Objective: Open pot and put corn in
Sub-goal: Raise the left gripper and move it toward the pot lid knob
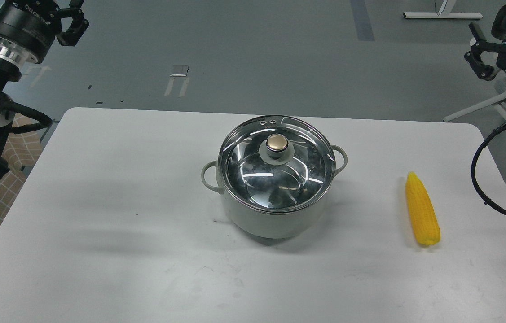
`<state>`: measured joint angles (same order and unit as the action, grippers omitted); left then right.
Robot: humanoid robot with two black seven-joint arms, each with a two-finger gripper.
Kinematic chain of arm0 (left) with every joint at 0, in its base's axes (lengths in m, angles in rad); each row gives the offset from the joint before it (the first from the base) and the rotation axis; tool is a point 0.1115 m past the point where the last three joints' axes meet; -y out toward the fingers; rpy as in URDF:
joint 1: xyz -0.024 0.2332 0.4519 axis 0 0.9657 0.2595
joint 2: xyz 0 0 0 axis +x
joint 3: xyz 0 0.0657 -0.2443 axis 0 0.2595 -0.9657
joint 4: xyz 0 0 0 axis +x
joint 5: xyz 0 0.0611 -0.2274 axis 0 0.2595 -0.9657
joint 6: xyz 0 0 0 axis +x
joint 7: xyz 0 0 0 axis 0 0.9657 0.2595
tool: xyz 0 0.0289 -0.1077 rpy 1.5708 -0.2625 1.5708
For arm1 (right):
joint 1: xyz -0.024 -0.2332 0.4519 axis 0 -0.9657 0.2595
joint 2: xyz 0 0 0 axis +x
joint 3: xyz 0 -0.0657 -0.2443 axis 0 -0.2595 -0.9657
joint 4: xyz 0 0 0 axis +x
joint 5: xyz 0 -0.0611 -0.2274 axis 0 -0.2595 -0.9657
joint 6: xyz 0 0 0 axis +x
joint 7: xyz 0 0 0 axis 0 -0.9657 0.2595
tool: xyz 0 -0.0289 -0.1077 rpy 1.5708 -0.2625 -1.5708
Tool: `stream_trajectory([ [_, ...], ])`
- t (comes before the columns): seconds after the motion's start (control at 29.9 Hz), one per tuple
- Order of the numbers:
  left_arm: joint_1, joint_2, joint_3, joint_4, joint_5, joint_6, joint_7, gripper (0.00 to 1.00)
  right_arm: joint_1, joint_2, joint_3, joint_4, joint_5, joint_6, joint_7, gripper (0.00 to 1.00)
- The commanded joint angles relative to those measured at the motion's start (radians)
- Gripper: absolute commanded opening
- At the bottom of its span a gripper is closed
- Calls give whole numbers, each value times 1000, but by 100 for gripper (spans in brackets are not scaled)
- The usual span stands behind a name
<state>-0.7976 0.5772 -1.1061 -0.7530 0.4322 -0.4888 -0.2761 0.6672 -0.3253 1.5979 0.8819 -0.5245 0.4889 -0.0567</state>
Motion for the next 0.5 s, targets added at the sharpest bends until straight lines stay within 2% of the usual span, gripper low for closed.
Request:
stream_trajectory([
  [0.0,0,4,2,0,0,0,-2,98,0,0,1,0,0,-1,-2,100],
  [0.3,0,4,0,0,0,0,-6,98,8,-6,7,-3,0,-44,-8,100],
  [0.47,-11,7,0,1,14,0,-17,97,5,-9,22,0,1,-29,-9,100],
])
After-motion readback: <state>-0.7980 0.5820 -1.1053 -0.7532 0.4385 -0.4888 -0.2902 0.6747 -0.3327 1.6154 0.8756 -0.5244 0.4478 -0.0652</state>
